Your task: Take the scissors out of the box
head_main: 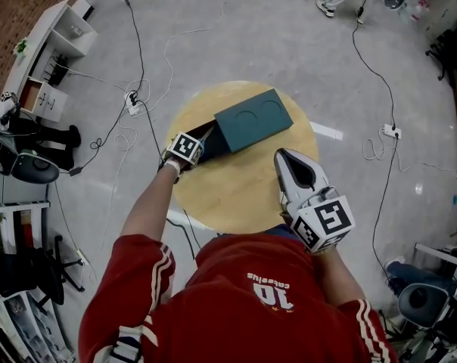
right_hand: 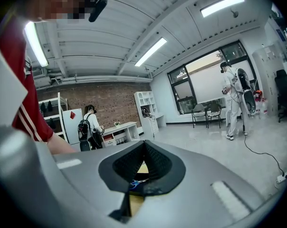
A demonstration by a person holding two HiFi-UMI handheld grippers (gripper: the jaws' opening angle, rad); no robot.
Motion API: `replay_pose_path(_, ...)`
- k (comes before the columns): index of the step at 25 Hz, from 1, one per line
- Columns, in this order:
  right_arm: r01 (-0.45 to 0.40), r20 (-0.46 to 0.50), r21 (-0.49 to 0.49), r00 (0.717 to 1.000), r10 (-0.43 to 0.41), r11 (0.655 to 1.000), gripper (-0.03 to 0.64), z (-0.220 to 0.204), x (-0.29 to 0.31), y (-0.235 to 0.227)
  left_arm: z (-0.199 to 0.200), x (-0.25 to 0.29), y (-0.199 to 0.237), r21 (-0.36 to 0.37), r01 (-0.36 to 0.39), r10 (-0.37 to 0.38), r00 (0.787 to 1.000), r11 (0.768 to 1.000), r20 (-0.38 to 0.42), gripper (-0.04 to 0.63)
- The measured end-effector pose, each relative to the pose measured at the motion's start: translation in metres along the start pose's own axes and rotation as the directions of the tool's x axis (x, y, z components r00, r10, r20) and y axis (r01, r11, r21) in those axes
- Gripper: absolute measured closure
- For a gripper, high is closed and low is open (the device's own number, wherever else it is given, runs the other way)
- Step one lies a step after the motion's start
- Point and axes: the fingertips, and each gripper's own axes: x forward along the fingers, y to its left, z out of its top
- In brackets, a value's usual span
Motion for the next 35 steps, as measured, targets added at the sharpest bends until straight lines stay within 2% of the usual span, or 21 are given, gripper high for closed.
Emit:
replay_pose_path(14,-0.024,0.001,0.004,1.000,0.024,1.000,0.617,0.000,-0.006,0.009,0.001,-0.024,-0.002,0.033,-0.015,0.014,0.999,0.999,0.041,0.500)
replay_pose_path(25,-0.038,0.030,-0.016,0.999,0.038,0.999,0.617,0.008,-0.019,0.035,-0.004,-0.078,-0.014,0.034,-0.023,0.017,0.983,0.999,0.185,0.500)
replay_pose_path(30,-0.040,0.050,-0.031,0.998,0.041,0.999,0.617,0.014,-0.030,0.045,0.004,-0.119,-0.032,0.030,-0.033,0.022,0.950,0.999,0.311,0.500)
replay_pose_path(32,-0.039,0.061,-0.035,0.997,0.041,0.999,0.617,0.017,-0.036,0.048,0.012,-0.140,-0.042,0.029,-0.036,0.023,0.926,0.999,0.378,0.500)
replay_pose_path(35,-0.037,0.076,-0.040,0.996,0.040,0.998,0.617,0.023,-0.041,0.054,0.022,-0.173,-0.055,0.020,-0.022,0.009,0.874,1.000,0.486,0.500)
